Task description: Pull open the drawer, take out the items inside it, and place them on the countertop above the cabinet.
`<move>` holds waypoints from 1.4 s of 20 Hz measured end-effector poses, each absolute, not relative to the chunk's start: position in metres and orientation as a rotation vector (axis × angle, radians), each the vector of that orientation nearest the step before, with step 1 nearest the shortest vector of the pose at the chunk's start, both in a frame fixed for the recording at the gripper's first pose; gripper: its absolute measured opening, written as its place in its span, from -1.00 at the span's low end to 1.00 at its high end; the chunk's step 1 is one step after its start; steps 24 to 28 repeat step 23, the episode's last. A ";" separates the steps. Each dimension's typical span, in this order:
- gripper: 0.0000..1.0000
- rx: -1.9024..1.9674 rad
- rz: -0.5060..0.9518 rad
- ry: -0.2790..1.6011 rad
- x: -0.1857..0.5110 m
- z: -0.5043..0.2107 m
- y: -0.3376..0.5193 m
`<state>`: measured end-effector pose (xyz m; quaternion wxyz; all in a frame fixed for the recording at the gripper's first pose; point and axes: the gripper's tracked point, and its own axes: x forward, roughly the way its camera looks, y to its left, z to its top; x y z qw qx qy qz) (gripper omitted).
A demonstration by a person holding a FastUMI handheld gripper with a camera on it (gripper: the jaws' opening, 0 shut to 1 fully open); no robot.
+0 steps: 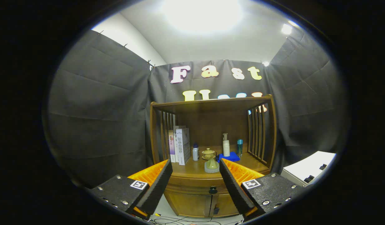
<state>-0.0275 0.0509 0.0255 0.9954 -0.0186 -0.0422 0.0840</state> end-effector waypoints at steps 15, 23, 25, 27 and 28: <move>0.89 -0.085 0.179 -0.067 -0.047 0.026 0.055; 0.89 -0.089 0.191 -0.071 -0.047 0.026 0.061; 0.89 -0.089 0.191 -0.071 -0.047 0.026 0.061; 0.89 -0.089 0.191 -0.071 -0.047 0.026 0.061; 0.89 -0.089 0.191 -0.071 -0.047 0.026 0.061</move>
